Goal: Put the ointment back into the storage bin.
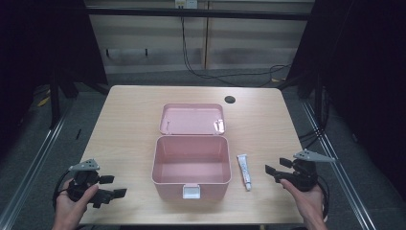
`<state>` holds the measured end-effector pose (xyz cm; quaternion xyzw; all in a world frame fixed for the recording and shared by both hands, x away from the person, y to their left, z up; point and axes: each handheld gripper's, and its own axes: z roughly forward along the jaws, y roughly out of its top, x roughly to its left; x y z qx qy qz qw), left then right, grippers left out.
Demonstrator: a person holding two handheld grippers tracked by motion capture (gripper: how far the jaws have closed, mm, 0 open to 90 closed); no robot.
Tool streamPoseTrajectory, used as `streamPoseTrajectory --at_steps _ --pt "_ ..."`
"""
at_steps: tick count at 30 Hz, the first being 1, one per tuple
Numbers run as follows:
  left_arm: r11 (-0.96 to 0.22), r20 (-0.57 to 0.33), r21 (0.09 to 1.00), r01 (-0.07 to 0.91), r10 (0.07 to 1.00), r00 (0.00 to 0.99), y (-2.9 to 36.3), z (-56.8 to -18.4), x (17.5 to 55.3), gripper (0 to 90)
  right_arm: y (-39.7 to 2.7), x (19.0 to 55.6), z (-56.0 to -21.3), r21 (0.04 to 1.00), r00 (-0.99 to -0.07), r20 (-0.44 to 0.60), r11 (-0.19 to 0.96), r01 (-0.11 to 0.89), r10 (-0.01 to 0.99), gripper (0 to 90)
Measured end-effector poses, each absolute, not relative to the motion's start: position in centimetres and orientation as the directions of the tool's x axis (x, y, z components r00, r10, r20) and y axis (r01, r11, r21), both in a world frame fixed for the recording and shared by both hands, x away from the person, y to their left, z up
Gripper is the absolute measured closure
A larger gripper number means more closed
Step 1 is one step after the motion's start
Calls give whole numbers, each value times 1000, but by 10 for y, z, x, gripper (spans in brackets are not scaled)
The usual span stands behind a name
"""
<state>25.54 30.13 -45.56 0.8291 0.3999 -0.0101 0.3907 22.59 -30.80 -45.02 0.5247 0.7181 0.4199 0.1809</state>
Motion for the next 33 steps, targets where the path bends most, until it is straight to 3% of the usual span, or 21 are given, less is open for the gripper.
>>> streamPoseTrajectory --at_steps 28,33 --pt "-376 -328 635 674 659 677 301 -456 256 171 -294 242 -432 654 -458 242 205 728 855 266" --pt "-375 -330 634 676 659 675 301 -457 256 171 -288 248 -426 622 -470 259 227 750 844 323"
